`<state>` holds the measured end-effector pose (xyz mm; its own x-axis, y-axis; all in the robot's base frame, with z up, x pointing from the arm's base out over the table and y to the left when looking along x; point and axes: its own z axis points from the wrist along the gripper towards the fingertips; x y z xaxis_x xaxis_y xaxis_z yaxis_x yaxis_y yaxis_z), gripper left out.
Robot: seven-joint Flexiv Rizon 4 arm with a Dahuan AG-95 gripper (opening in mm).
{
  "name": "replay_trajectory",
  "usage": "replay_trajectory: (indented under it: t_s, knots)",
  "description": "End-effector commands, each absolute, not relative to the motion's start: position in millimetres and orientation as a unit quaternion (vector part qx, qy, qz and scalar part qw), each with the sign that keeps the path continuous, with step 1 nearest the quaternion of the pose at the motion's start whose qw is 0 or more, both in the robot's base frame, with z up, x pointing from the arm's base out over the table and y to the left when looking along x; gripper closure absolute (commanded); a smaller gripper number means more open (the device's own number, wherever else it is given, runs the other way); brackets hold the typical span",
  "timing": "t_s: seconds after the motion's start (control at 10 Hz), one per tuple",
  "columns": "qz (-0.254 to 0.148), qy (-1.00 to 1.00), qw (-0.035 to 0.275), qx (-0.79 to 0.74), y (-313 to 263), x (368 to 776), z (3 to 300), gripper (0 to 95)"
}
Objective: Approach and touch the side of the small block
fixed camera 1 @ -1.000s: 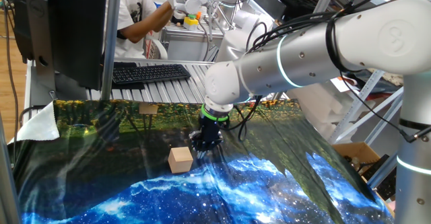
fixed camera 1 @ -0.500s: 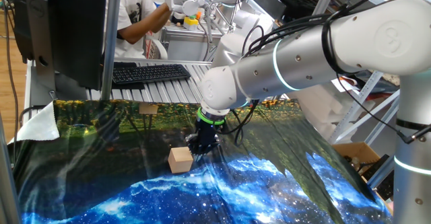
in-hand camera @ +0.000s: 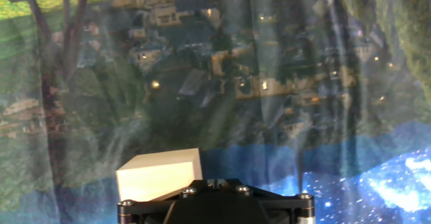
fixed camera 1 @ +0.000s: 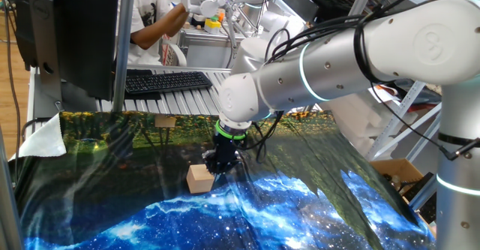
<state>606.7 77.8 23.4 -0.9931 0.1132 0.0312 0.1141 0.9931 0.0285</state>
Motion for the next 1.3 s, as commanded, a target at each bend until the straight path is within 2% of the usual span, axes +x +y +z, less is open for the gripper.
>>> replay_trajectory:
  t_s: [0.1, 1.3]
  knots:
    - [-0.011, -0.998, 0.014, -0.057, 80, 606, 24, 95.0]
    - [-0.009, -0.999, 0.027, -0.035, 47, 615, 44, 95.0]
